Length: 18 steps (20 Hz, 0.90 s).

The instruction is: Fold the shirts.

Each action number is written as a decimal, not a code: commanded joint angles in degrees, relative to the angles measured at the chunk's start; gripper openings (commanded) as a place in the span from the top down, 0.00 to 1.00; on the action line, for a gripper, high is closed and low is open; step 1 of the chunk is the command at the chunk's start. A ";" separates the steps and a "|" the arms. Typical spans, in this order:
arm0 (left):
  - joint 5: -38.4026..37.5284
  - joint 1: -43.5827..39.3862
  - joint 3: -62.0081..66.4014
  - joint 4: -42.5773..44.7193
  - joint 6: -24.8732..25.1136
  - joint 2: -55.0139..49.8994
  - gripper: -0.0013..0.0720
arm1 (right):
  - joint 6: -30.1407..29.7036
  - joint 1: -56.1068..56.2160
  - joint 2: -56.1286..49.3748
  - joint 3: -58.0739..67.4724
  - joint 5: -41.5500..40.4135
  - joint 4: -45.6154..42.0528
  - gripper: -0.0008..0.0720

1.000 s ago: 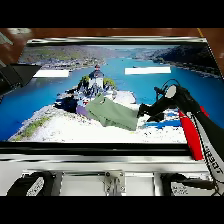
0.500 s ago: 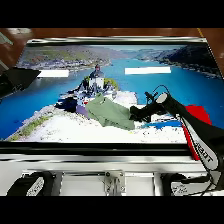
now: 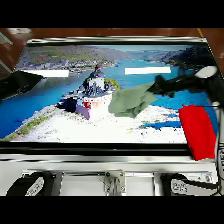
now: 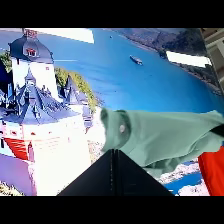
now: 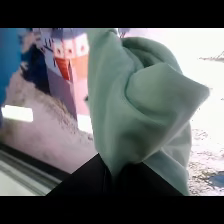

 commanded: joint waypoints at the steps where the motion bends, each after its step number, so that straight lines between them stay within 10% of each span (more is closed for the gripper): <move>1: -0.90 0.02 0.00 0.31 -0.17 -0.70 0.94 | 3.06 -13.84 2.89 8.50 6.40 -1.90 0.91; 18: -1.73 0.02 0.00 0.33 -0.04 -0.74 0.94 | 2.78 -42.07 2.89 11.67 30.88 -21.31 0.91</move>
